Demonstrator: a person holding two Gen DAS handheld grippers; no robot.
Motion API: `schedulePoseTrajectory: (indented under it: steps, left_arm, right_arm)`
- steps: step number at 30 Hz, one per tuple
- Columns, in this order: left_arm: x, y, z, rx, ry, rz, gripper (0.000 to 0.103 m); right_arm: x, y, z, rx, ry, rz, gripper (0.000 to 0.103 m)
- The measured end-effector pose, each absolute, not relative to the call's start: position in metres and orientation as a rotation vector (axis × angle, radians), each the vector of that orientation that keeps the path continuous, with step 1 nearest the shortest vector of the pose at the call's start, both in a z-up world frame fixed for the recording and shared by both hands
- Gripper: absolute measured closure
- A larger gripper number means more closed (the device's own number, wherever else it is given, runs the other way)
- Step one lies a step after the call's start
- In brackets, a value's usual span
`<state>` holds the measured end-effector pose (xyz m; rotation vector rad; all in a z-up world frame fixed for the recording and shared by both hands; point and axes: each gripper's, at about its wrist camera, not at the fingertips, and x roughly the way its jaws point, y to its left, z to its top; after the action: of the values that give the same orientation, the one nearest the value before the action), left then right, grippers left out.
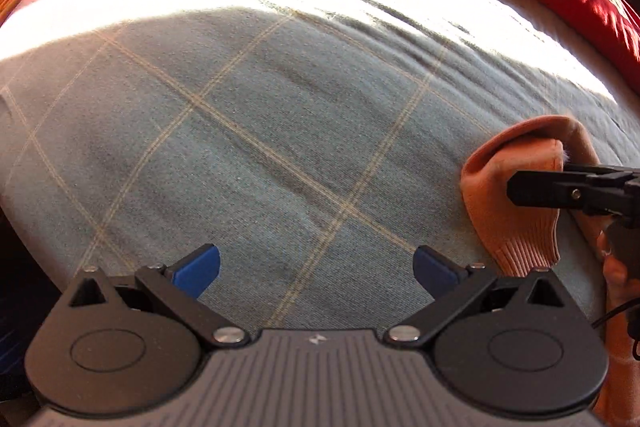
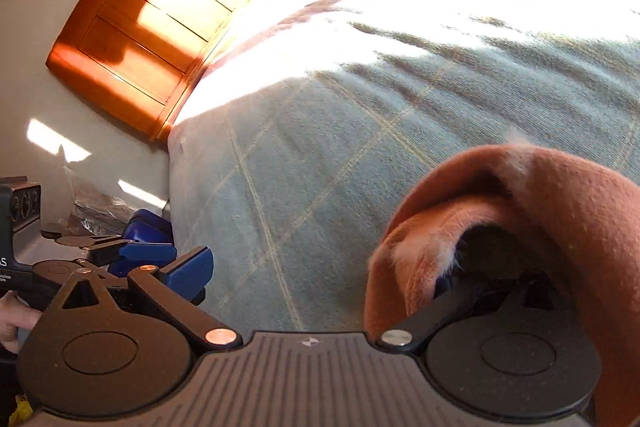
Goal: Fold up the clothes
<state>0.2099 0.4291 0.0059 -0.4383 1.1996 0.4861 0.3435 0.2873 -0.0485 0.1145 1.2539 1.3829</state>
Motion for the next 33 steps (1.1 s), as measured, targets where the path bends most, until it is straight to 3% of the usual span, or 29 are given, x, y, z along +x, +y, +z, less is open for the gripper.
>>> schedulePoseTrajectory:
  steps: [9, 15, 19, 29, 33]
  left_arm:
    - [0.180, 0.433, 0.001, -0.428, 1.211, 0.557, 0.001]
    - [0.182, 0.418, -0.008, -0.406, 1.227, 0.531, 0.001]
    - [0.181, 0.412, -0.012, -0.388, 1.242, 0.525, 0.001]
    - [0.171, 0.395, -0.033, -0.290, 1.322, 0.524, 0.000]
    - [0.167, 0.386, -0.037, -0.282, 1.328, 0.532, 0.001]
  right_arm:
    - [0.325, 0.317, -0.019, 0.283, 1.333, 1.523, 0.000]
    - [0.323, 0.334, 0.004, 0.340, 1.274, 1.547, 0.000]
    - [0.320, 0.332, -0.004, 0.456, 1.380, 1.521, 0.000]
    - [0.282, 0.300, -0.039, 0.324, 1.680, 1.540, 0.000]
    - [0.267, 0.275, -0.045, 0.057, 1.633, 1.460, 0.000]
